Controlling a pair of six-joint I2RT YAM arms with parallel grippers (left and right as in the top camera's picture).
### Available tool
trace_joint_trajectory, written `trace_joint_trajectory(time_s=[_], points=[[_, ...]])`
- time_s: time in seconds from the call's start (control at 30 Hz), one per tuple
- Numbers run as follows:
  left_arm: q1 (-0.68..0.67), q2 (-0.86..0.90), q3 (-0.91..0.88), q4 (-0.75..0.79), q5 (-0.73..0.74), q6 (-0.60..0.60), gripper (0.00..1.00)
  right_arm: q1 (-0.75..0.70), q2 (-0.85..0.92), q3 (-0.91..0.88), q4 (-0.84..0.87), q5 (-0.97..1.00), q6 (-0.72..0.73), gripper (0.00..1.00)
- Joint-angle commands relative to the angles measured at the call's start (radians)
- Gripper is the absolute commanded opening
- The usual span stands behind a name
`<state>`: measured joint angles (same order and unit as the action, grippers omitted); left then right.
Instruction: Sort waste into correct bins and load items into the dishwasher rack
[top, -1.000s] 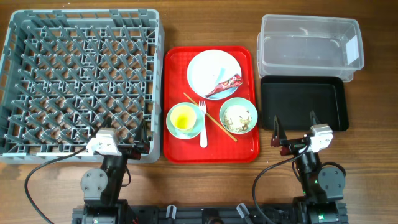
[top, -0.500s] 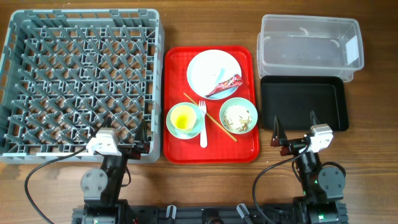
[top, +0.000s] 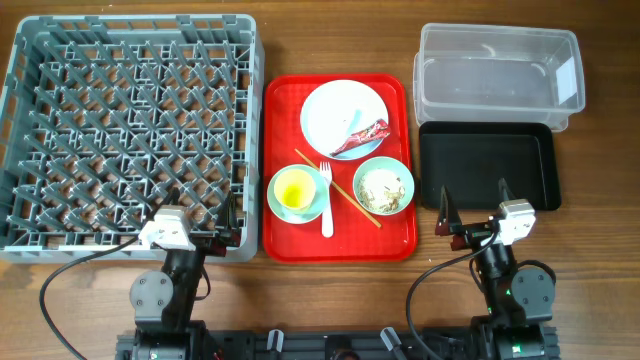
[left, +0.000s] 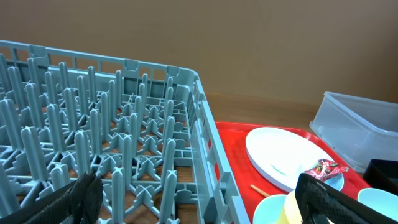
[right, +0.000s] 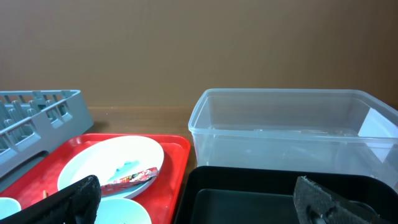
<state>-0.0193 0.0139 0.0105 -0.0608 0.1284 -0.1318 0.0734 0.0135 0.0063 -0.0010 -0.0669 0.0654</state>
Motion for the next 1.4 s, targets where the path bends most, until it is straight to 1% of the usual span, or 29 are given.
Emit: trace_joint_trajectory(time_s=[0.0,0.43,0.67,0.77,0.87,0.93,1.07,1.17,1.3,1.37], points=[[0.006,-0.007,-0.005,-0.003,0.012,0.016,1.0,0.004,-0.004,-0.001,0.002,-0.002,-0.011,1.0],[0.006,-0.007,-0.005,-0.003,0.011,0.017,1.0,0.004,-0.004,-0.001,0.003,-0.002,-0.01,1.0],[0.006,-0.007,-0.005,-0.004,-0.018,0.016,1.0,0.004,-0.004,-0.001,0.006,-0.001,0.0,1.0],[0.006,-0.006,0.018,-0.018,-0.035,0.013,1.0,0.004,-0.001,0.011,-0.012,-0.001,0.06,1.0],[0.006,0.035,0.092,-0.072,-0.063,-0.035,1.0,0.004,0.035,0.057,-0.05,-0.002,0.128,1.0],[0.006,0.116,0.164,-0.134,-0.063,-0.06,1.0,0.004,0.095,0.114,-0.071,-0.003,0.148,1.0],[0.006,0.319,0.335,-0.225,-0.063,-0.059,1.0,0.004,0.274,0.267,-0.134,-0.033,0.145,1.0],[0.006,0.51,0.519,-0.38,-0.071,-0.059,1.0,0.004,0.457,0.421,-0.203,-0.079,0.141,1.0],[0.006,0.692,0.704,-0.535,-0.071,-0.059,1.0,0.004,0.7,0.626,-0.322,-0.177,0.062,1.0],[0.006,0.774,0.785,-0.612,-0.07,-0.059,1.0,0.004,0.812,0.735,-0.413,-0.206,0.04,1.0]])
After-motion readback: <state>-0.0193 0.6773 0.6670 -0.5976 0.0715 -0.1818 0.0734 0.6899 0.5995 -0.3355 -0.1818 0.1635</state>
